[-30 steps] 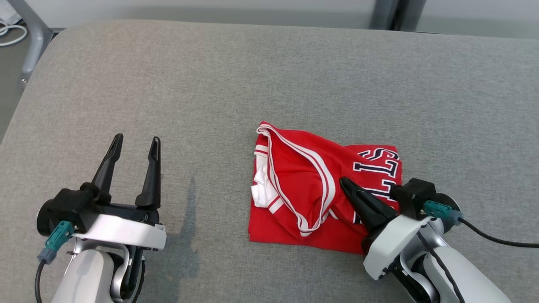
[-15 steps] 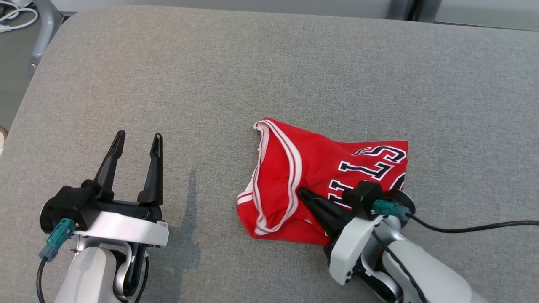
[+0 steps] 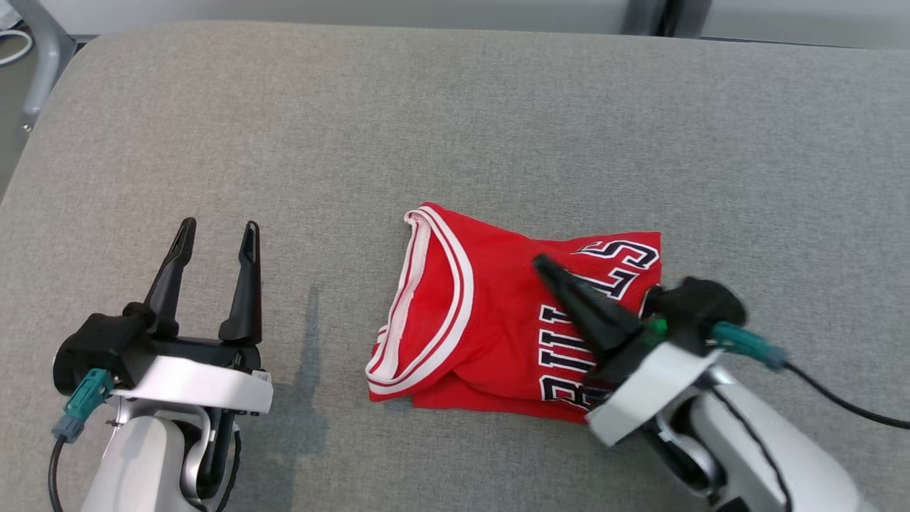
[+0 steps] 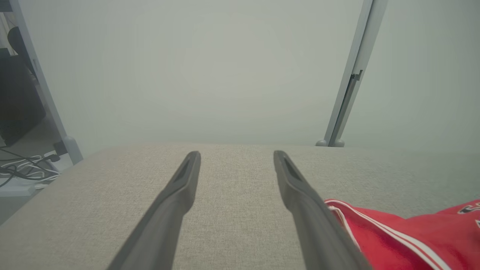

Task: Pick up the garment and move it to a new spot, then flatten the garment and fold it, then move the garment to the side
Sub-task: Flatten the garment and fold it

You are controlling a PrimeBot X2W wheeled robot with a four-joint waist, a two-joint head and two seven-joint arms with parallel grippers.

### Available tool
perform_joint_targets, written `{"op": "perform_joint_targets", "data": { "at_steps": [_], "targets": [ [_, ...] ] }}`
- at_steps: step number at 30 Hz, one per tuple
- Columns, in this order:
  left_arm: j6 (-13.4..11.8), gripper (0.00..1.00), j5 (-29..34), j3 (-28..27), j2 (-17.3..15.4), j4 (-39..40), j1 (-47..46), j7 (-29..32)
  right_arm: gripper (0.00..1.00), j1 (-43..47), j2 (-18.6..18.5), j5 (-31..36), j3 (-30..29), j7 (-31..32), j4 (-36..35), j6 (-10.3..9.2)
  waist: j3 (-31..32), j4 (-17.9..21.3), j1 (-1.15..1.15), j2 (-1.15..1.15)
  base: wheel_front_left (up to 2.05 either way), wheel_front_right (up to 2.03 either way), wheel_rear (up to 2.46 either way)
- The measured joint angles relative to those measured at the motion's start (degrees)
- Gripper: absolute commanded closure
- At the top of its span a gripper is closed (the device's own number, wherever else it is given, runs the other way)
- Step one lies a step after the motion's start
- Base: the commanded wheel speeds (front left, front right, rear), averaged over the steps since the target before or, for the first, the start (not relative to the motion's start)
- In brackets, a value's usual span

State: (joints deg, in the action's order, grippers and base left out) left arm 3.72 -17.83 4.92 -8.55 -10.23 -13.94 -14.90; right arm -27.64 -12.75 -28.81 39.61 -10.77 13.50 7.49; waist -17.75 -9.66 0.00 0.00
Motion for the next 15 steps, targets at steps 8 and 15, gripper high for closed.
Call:
{"op": "perform_joint_targets", "data": {
  "at_steps": [8, 15],
  "targets": [
    [-0.4, 0.0, 0.5, -1.6, -0.3, 1.2, 0.8, 0.0, 1.0, 7.8, -0.6, 5.1, -17.8, 1.9, -9.0, 0.0, 0.9, 2.3, 0.0, 0.0, 0.0, 0.0, 0.0],
    [-0.8, 0.0, 1.0, -1.9, -0.7, 2.4, 1.8, 0.0, 0.0, 13.1, 2.0, 8.1, -31.1, 2.8, -12.4, 0.0, 2.1, 3.7, 0.0, 0.0, 0.0, 0.0, 0.0]
  ]
}}
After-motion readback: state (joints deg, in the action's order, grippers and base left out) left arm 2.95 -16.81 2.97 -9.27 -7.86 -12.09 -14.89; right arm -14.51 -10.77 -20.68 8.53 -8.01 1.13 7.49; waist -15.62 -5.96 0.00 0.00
